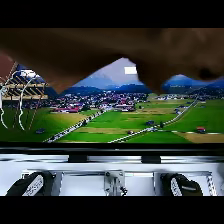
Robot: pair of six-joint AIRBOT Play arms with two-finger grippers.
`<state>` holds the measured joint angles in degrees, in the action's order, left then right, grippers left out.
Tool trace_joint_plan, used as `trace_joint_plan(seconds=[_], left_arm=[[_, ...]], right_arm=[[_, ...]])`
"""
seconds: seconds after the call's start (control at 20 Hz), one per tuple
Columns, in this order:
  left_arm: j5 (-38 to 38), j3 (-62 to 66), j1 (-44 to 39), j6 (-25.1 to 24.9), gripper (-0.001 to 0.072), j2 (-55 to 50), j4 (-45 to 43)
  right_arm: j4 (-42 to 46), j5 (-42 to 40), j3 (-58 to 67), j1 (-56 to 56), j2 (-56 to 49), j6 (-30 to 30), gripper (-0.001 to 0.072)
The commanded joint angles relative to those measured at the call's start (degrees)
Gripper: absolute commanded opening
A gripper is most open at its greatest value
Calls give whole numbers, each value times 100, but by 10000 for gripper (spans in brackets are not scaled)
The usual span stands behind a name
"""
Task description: Fold the shirts.
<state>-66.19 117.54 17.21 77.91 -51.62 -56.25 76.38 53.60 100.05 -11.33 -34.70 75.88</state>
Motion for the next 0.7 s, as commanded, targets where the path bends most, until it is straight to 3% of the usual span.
trace_joint_plan(seconds=[0.0, 0.15, 0.3, 0.55, 0.65], left_arm=[[-42, -85, 15, 411, 39, 966, -686], [-811, -214, 15, 531, 39, 1189, -1392], [-1550, -400, 15, 463, 39, 1067, -1491], [-1849, -2057, 13, 208, 39, 776, -1475], [-1779, -3117, -11, 203, 39, 507, -1475]], right_arm=[[822, 785, 457, 2, 654, 485, 57], [1287, 1412, 457, 2, 723, 540, 58], [1419, 1937, 457, 2, 382, 533, 58], [1263, 3792, -59, 2, -1038, 514, 58], [828, 3753, -957, 2, -1563, 422, 58]])
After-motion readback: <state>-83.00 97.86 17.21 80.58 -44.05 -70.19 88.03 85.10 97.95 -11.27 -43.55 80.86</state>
